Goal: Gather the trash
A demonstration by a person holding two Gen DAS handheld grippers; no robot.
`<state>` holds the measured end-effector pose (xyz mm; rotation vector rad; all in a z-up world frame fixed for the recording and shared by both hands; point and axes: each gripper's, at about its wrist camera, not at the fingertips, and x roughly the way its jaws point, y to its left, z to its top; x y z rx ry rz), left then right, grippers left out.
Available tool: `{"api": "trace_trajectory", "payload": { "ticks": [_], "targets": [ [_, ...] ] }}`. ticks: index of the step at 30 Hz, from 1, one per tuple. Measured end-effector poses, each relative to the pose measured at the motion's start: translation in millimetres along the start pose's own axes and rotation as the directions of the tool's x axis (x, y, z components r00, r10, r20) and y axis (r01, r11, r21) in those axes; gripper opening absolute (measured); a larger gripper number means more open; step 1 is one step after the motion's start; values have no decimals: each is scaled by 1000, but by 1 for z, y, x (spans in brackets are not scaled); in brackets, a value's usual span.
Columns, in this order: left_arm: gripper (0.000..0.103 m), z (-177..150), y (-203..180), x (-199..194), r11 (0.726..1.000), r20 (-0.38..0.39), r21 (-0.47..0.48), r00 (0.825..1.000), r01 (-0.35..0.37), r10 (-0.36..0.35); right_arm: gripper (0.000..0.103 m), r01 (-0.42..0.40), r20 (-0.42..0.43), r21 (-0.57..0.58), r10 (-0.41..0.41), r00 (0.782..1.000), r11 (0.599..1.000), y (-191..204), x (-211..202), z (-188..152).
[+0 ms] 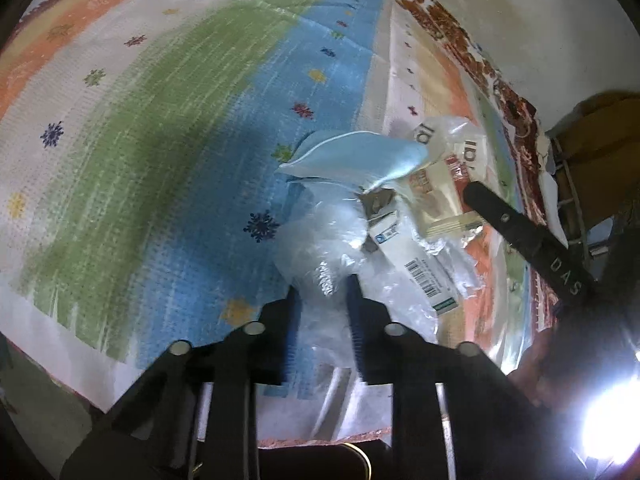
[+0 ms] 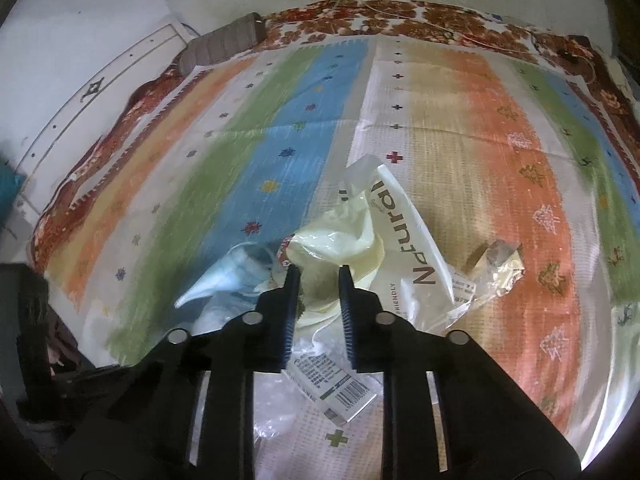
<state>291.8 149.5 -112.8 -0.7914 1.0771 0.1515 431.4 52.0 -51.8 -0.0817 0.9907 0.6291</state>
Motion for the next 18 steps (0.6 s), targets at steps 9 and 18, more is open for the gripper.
{"api": "trace_trajectory", "payload": {
  "ticks": [9, 18],
  "targets": [
    [11, 6, -3, -25, 997, 31, 49, 998, -61, 59, 8, -22, 1, 5, 22, 1000, 1000, -3, -17, -7],
    [11, 0, -19, -50, 991, 57, 111, 996, -81, 75, 8, -31, 31, 2, 31, 999, 1000, -2, -46, -10]
  ]
}}
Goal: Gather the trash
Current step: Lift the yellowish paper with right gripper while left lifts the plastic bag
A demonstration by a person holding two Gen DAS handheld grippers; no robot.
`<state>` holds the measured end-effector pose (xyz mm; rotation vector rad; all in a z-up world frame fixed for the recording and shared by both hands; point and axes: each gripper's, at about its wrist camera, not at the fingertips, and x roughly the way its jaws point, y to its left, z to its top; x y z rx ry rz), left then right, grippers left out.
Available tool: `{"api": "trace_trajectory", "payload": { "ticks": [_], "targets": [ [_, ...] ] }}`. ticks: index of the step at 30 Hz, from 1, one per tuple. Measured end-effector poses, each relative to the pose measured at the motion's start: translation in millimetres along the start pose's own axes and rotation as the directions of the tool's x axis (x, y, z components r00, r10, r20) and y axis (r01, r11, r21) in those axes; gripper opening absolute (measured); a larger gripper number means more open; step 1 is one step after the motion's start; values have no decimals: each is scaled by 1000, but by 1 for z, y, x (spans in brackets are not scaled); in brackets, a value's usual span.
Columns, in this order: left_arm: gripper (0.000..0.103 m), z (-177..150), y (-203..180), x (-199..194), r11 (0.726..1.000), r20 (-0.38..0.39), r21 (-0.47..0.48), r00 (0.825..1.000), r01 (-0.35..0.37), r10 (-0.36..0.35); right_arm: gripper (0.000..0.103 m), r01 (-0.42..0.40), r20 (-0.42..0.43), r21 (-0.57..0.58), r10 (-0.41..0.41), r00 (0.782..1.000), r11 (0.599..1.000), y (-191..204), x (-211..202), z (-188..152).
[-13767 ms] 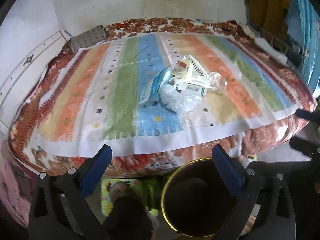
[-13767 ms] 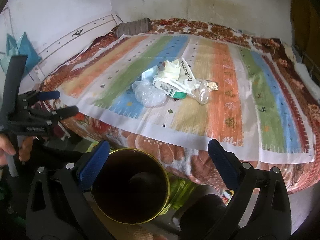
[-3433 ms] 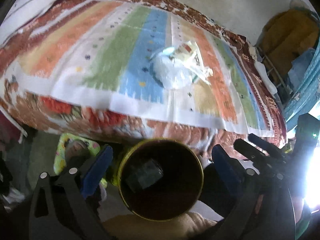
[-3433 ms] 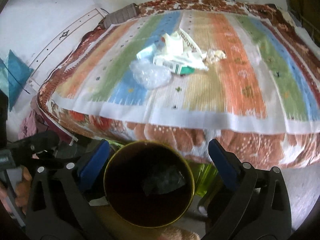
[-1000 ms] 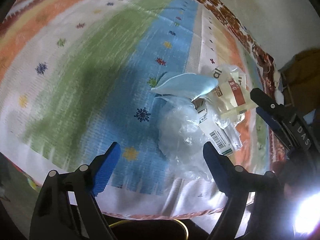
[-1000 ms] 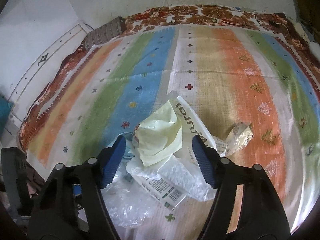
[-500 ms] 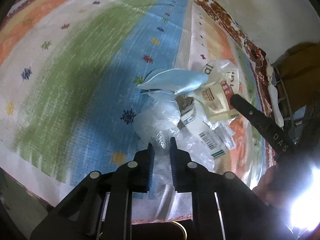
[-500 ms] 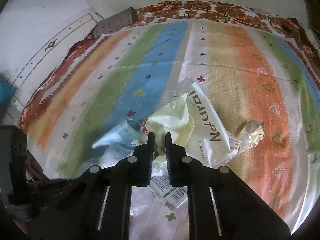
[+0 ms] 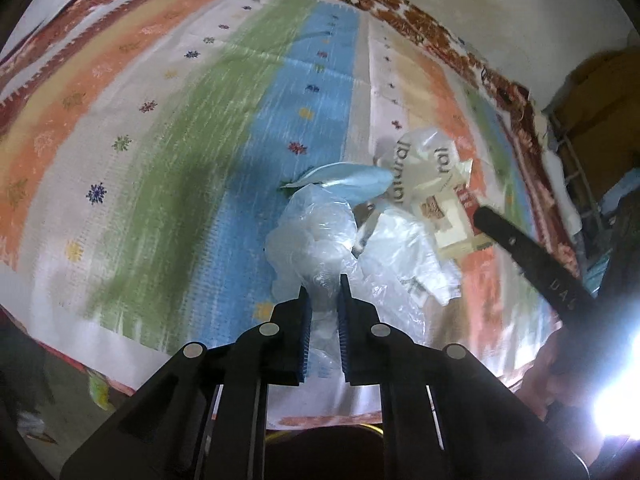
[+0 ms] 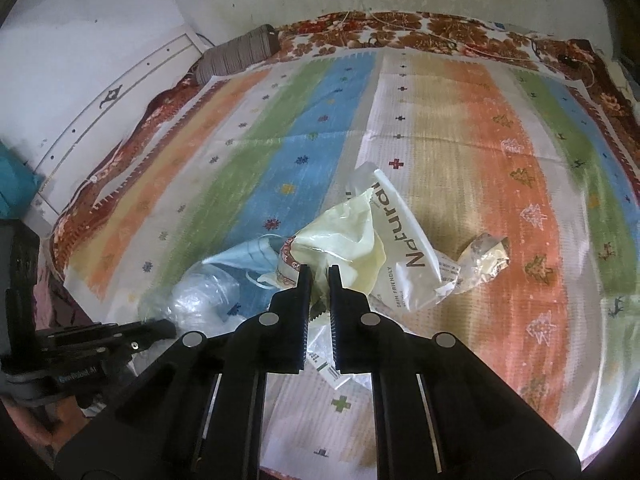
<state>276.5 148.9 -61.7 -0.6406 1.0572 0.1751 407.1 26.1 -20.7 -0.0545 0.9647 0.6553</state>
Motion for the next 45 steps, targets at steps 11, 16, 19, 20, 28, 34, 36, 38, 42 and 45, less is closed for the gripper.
{"api": "trace_trajectory", "payload": {
  "ticks": [11, 16, 19, 20, 28, 34, 36, 38, 42, 45],
  "targets": [
    [11, -7, -20, -12, 998, 29, 63, 1000, 4, -5, 8, -13, 19, 21, 13, 1000, 1000, -7, -27, -2],
    [11, -7, -22, -16, 997, 37, 78, 999, 5, -8, 8, -25, 35, 18, 25, 999, 1000, -4, -39, -3],
    [11, -7, -23, -16, 997, 35, 82, 999, 7, -10, 8, -27, 45, 15, 26, 999, 1000, -3, -45, -3],
    [11, -8, -23, -16, 996, 36, 84, 999, 7, -10, 8, -27, 47, 15, 26, 999, 1000, -3, -47, -3],
    [11, -9, -25, -25, 995, 50, 99, 999, 7, -12, 8, -23, 48, 11, 23, 999, 1000, 1, -58, -10],
    [11, -13, -32, -37, 989, 79, 147, 997, -11, 0, 8, -7, 48, -18, 7, 999, 1000, 11, -69, -21],
    [11, -15, -35, -42, 985, 97, 169, 995, -22, 6, 8, -4, 51, -28, 5, 999, 1000, 15, -73, -25],
    [11, -16, -37, -49, 982, 114, 185, 993, -29, 8, 8, 1, 58, -42, 1, 998, 999, 20, -80, -31],
    [11, -24, -41, -67, 981, 128, 196, 991, 1, -26, 8, 3, 76, -62, 1, 997, 998, 28, -98, -44],
    [11, -32, -48, -82, 975, 153, 220, 987, 14, -49, 8, -2, 87, -65, 8, 996, 998, 31, -110, -53]
  ]
}}
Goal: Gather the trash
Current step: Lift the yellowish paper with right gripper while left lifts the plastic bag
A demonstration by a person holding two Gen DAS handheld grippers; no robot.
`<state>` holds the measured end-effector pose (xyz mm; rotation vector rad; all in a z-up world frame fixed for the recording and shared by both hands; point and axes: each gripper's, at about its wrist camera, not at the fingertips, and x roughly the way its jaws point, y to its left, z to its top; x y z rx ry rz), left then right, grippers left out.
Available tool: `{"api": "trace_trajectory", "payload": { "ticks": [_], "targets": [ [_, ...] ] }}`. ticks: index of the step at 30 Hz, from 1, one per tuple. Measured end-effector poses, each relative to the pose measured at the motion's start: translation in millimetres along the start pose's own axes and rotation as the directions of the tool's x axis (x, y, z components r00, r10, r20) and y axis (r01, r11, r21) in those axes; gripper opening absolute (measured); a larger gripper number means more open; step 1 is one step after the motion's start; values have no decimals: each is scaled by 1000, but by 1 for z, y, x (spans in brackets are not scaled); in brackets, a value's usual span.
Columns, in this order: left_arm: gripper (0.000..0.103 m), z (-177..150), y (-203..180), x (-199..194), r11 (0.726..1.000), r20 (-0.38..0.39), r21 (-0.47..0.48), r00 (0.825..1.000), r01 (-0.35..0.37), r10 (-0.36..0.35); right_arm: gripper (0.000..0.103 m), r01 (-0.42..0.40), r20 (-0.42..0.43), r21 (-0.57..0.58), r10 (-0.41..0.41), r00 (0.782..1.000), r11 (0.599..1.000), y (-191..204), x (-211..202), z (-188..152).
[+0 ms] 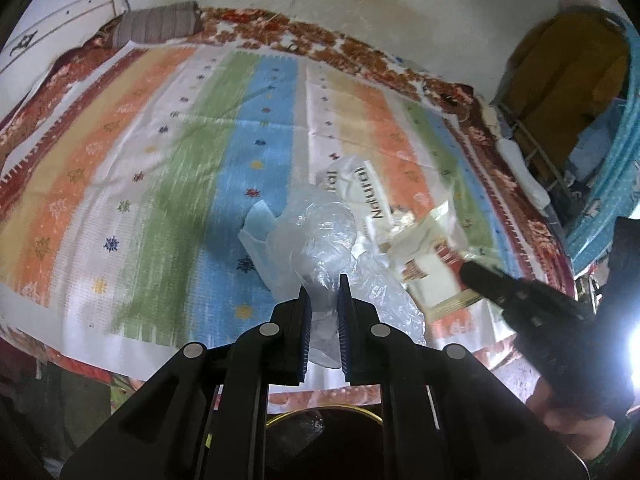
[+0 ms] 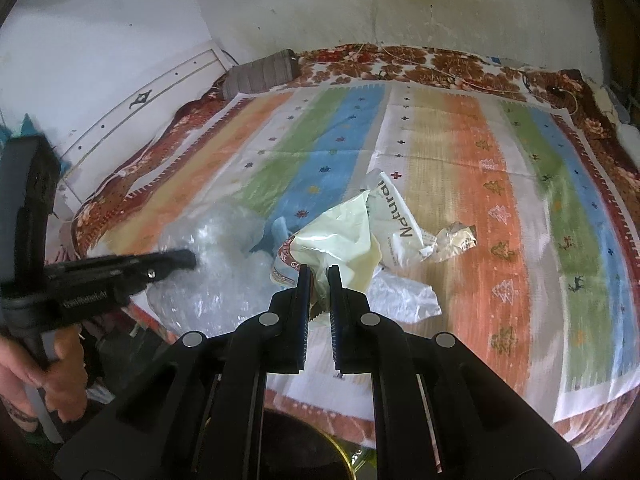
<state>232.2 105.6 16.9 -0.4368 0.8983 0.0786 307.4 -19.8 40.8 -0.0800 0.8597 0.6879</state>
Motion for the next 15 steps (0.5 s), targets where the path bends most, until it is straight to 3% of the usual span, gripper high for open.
{"api": "trace_trajectory", "payload": {
  "ticks": [6, 15],
  "targets": [
    [11, -19, -13, -19, 998, 30, 56, 999, -14, 12, 8, -11, 20, 3, 11, 1000, 1000, 6, -25, -20],
    [11, -56, -9, -52, 998, 56, 51, 998, 28, -31, 8, -3, 27, -14, 3, 1000, 1000, 12, -43, -43]
  ]
}}
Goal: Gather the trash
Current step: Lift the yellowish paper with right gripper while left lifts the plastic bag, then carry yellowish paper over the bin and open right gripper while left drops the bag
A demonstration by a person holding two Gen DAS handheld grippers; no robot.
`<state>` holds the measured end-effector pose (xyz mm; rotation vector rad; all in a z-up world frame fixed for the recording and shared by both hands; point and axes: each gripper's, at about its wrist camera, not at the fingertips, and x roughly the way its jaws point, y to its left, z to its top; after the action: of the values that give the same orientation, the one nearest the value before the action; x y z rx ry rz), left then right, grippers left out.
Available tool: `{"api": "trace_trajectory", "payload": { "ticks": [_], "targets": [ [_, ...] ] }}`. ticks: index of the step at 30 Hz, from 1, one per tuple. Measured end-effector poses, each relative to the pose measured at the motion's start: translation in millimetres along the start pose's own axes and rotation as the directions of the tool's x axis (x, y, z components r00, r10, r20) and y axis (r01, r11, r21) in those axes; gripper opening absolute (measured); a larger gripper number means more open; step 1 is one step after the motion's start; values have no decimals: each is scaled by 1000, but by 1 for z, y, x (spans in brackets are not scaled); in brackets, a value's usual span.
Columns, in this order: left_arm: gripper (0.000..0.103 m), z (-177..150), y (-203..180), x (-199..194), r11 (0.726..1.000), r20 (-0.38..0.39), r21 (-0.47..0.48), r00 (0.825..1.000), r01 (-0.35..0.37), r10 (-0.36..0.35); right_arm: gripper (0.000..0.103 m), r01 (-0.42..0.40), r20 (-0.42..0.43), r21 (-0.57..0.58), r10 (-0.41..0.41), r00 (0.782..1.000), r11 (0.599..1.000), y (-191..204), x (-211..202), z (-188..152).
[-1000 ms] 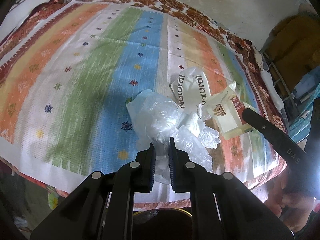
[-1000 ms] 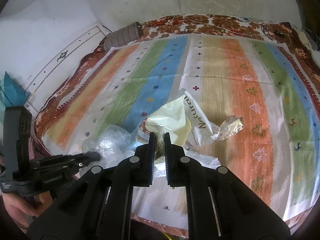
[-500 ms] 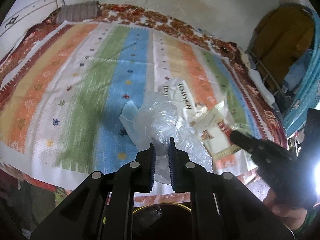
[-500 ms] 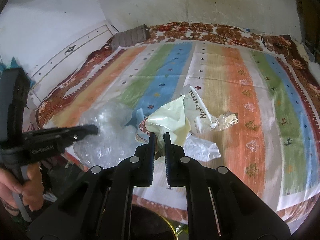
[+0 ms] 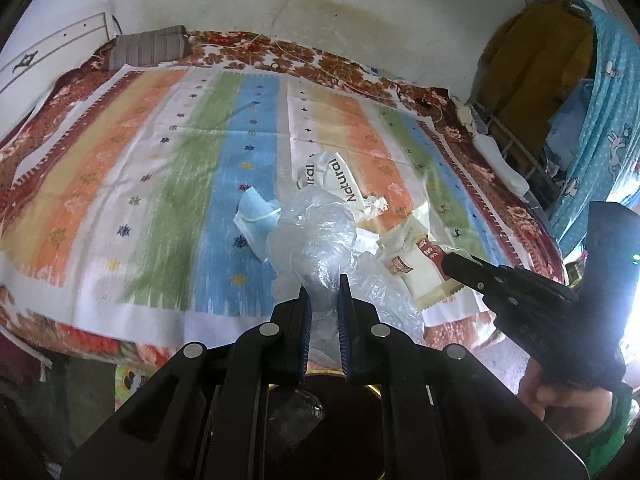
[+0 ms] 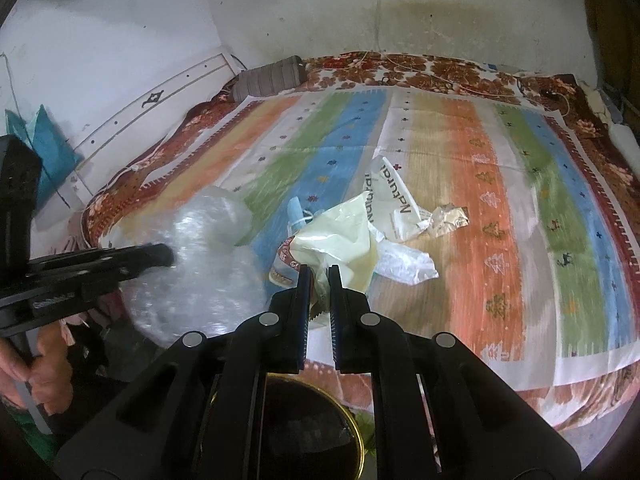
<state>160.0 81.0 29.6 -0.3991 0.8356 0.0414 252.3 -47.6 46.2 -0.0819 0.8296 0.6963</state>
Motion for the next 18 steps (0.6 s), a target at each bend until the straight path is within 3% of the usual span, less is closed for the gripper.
{"api": "trace_trajectory", "payload": {
  "ticks": [9, 12, 18],
  "targets": [
    [11, -30, 2, -18, 1000, 6, 15, 1000, 0, 0, 8, -18, -16, -9, 17, 1000, 1000, 10, -16, -31],
    [11, -41, -5, -18, 998, -7, 48, 999, -44, 44, 8, -23, -31, -10, 23, 999, 1000, 12, -21, -46],
    [11, -62, -9, -13, 996, -53, 64, 996, -65, 68, 8, -28, -60, -12, 27, 998, 1000, 16, -29, -73]
  ]
}}
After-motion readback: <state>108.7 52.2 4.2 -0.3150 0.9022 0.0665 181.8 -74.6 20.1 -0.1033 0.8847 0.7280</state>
